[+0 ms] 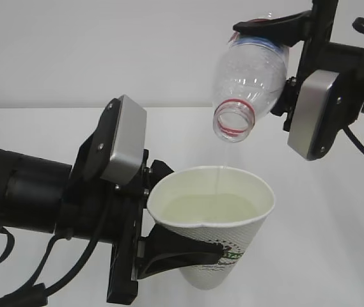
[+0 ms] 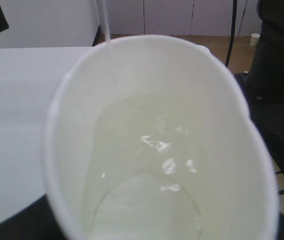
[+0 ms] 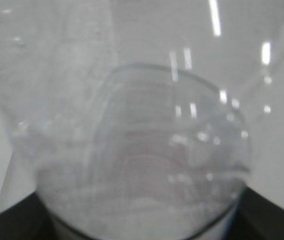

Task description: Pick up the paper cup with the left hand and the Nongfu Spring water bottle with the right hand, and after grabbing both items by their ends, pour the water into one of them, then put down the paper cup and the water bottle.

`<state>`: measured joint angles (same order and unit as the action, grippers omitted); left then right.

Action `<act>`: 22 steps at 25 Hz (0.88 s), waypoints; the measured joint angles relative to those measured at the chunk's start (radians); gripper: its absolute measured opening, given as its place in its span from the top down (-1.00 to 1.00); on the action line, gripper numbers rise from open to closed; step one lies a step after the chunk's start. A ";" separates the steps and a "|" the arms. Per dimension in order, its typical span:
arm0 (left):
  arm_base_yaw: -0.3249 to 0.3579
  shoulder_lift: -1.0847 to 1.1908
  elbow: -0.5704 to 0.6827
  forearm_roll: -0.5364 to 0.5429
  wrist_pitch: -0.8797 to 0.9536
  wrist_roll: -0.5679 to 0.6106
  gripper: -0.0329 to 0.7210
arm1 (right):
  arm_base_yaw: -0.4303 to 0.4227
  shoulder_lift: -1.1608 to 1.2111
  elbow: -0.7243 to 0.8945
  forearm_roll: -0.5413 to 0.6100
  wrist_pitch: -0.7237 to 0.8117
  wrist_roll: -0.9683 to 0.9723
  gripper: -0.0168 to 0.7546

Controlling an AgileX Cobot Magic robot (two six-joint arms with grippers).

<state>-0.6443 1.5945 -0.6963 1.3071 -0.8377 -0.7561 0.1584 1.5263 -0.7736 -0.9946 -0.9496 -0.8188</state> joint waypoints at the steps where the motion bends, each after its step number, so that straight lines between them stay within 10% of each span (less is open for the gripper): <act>1: 0.000 0.000 0.000 0.000 0.000 0.000 -0.25 | 0.000 0.000 0.000 0.000 -0.002 0.010 -0.29; 22: 0.000 0.000 0.000 -0.004 0.000 0.000 -0.25 | 0.000 0.000 0.000 0.000 -0.032 0.192 -0.29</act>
<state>-0.6443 1.5945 -0.6963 1.3033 -0.8377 -0.7561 0.1584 1.5263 -0.7736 -0.9946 -0.9811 -0.6269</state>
